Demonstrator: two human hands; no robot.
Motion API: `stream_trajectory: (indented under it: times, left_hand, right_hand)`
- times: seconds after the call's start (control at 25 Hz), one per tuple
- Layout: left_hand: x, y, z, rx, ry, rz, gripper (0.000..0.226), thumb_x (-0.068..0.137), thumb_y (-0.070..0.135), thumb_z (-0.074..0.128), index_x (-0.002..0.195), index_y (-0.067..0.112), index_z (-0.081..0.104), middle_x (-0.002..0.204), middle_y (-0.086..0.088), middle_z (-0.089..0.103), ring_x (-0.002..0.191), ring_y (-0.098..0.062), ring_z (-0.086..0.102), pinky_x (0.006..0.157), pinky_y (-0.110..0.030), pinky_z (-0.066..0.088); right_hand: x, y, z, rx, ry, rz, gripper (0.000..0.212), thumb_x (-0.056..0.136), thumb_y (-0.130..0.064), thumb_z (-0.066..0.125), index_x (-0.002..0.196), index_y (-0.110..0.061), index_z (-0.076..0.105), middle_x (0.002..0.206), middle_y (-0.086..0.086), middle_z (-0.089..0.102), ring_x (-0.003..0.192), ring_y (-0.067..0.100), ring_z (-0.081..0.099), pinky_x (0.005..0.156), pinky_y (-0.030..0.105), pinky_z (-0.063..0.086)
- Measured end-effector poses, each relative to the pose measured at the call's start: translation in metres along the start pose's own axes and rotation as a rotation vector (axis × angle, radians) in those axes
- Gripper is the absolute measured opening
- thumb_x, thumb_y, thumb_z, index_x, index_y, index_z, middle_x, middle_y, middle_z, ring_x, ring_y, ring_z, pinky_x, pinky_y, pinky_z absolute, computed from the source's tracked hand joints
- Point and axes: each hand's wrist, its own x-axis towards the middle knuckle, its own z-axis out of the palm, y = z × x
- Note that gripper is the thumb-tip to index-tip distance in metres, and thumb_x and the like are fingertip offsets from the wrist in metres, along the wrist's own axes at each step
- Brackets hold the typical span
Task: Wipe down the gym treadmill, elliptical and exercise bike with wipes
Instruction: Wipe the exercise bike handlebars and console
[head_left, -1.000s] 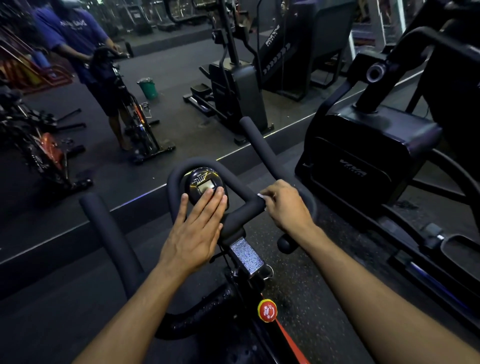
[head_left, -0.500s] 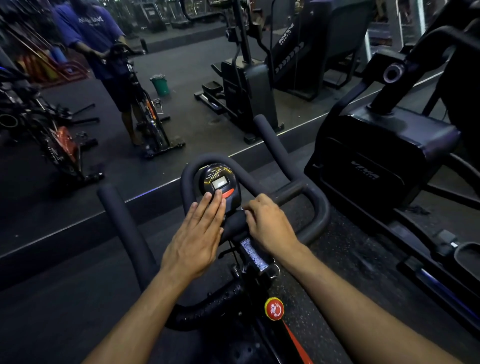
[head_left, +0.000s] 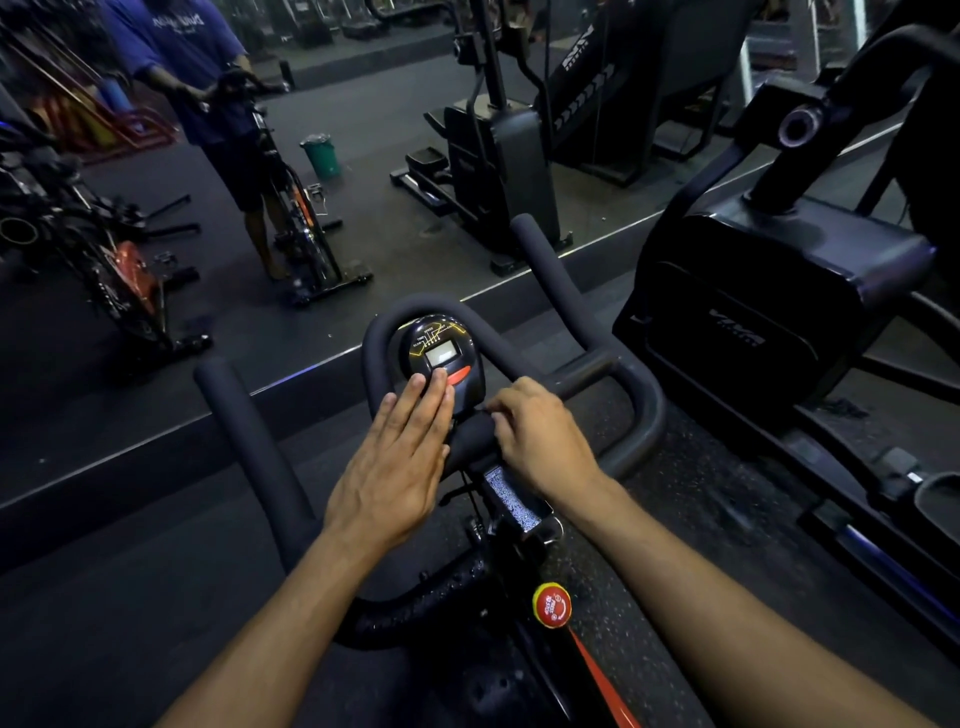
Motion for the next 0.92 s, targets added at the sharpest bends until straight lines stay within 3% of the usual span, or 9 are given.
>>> stream_trajectory:
  times: [0.16,0.36,0.52,0.6,0.72,0.92]
  left_hand:
    - [-0.001,0.001,0.000,0.075,0.014,0.004,0.064,0.101,0.027,0.041,0.159,0.007,0.024,0.170,-0.007,0.011,0.157,-0.023,0.011,0.127,-0.051,0.008]
    - [0.038,0.010,-0.009,0.187,0.025,0.074,0.061,0.099,0.036,0.048,0.155,0.011,0.040,0.166,-0.007,0.029,0.155,-0.023,0.022,0.119,-0.070,0.007]
    - [0.062,0.029,0.004,0.242,0.015,0.079,0.062,0.099,0.043,0.047,0.154,0.014,0.042,0.165,-0.005,0.031,0.154,-0.021,0.024,0.113,-0.079,0.005]
    - [0.061,0.027,0.013,0.255,0.059,0.056,0.064,0.099,0.044,0.048,0.154,0.013,0.042,0.165,-0.006,0.032,0.154,-0.020,0.025,0.112,-0.079,0.008]
    - [0.060,0.026,0.012,0.262,0.091,0.046,0.065,0.099,0.046,0.048,0.154,0.011,0.042,0.165,-0.005,0.032,0.153,-0.019,0.027,0.113,-0.078,0.008]
    - [0.060,0.025,0.011,0.246,0.114,0.031,0.068,0.099,0.049,0.045,0.156,0.013,0.038,0.167,-0.007,0.025,0.154,-0.021,0.023,0.118,-0.072,0.005]
  right_hand:
    - [-0.007,0.026,-0.029,0.119,0.040,-0.020,0.011,0.093,-0.026,0.067,0.101,-0.027,0.074,0.091,-0.011,0.062,0.083,0.005,0.060,0.082,0.032,0.052]
    - [0.004,0.103,-0.097,-0.184,0.236,-0.036,0.021,0.094,-0.020,0.067,0.114,-0.021,0.071,0.097,-0.006,0.058,0.090,0.017,0.062,0.080,0.030,0.049]
    - [0.009,0.137,-0.101,-0.417,0.026,-0.194,0.021,0.088,-0.014,0.069,0.106,-0.025,0.070,0.099,-0.002,0.054,0.089,0.019,0.054,0.078,0.035,0.050]
    - [0.014,0.145,-0.095,-0.496,-0.016,-0.303,0.011,0.093,-0.020,0.066,0.103,-0.022,0.069,0.099,-0.004,0.052,0.088,0.016,0.049,0.076,0.031,0.048]
    - [0.046,0.147,-0.099,-0.525,-0.028,-0.397,0.001,0.093,-0.015,0.064,0.092,-0.015,0.064,0.098,0.000,0.051,0.085,0.019,0.048,0.074,0.037,0.049]
    - [0.118,0.119,-0.108,-0.488,0.115,-0.548,0.009,0.094,-0.012,0.065,0.101,-0.018,0.068,0.097,0.002,0.056,0.088,0.021,0.048,0.077,0.035,0.048]
